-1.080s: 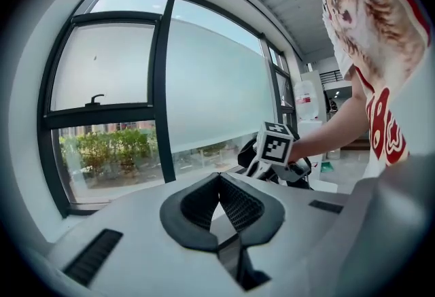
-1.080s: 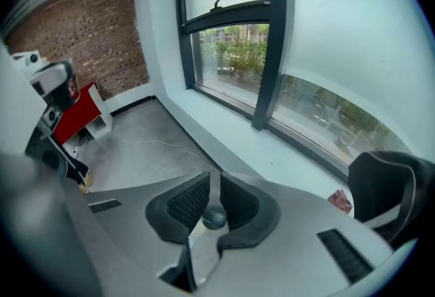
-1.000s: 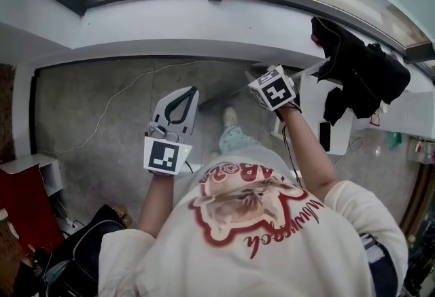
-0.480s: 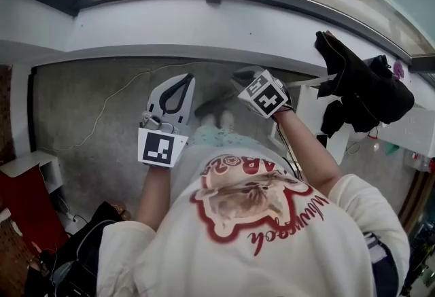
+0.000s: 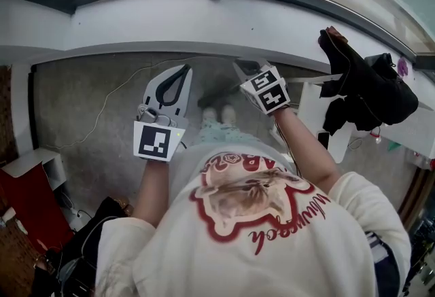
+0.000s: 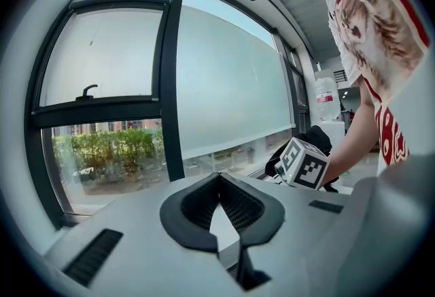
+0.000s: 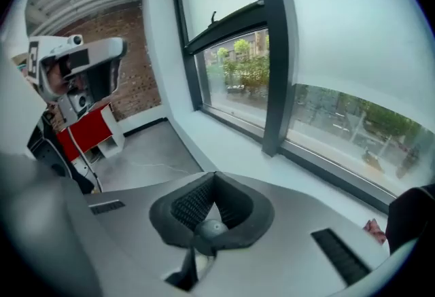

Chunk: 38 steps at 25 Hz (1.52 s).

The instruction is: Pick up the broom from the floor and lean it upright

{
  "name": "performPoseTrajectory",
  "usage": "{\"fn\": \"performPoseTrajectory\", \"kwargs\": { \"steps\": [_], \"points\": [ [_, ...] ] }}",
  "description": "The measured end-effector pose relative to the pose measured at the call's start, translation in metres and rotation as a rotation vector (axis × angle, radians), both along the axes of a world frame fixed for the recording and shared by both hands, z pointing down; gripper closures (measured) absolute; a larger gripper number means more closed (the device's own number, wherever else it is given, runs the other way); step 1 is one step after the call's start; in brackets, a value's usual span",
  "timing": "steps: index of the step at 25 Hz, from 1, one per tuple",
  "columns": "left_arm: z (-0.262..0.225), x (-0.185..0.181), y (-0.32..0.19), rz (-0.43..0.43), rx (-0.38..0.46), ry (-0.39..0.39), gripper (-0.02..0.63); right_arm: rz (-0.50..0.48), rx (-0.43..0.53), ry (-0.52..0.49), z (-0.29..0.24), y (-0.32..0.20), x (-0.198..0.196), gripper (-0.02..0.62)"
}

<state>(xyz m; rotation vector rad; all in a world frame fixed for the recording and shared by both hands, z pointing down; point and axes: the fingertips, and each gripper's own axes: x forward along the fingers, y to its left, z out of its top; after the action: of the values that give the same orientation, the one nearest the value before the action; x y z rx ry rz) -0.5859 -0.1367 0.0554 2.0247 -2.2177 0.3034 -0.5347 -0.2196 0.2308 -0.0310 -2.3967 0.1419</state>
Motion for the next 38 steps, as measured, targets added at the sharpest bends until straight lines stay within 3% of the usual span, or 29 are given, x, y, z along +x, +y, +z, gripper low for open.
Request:
{"fn": "performPoseTrajectory", "kwargs": {
  "steps": [12, 18, 27, 32, 35, 38],
  "points": [
    [0.002, -0.004, -0.020, 0.024, -0.001, -0.003, 0.584, 0.252, 0.046, -0.058, -0.024, -0.103, -0.045, 0.572],
    [0.009, -0.040, -0.051, 0.085, 0.003, 0.033, 0.584, 0.417, 0.037, -0.018, -0.015, -0.142, -0.053, 0.574],
    [0.002, -0.117, -0.122, 0.221, 0.026, 0.035, 0.584, 0.595, 0.060, -0.027, -0.014, -0.189, -0.086, 0.574],
    [0.009, -0.141, -0.148, 0.306, 0.011, 0.045, 0.584, 0.706, 0.076, -0.048, -0.018, -0.206, -0.089, 0.574],
    [0.012, -0.142, -0.164, 0.331, 0.013, 0.042, 0.584, 0.732, 0.086, -0.074, -0.020, -0.211, -0.089, 0.574],
    [0.013, -0.136, -0.176, 0.317, 0.009, 0.047, 0.584, 0.689, 0.117, -0.090, -0.020, -0.210, -0.088, 0.572]
  ]
}}
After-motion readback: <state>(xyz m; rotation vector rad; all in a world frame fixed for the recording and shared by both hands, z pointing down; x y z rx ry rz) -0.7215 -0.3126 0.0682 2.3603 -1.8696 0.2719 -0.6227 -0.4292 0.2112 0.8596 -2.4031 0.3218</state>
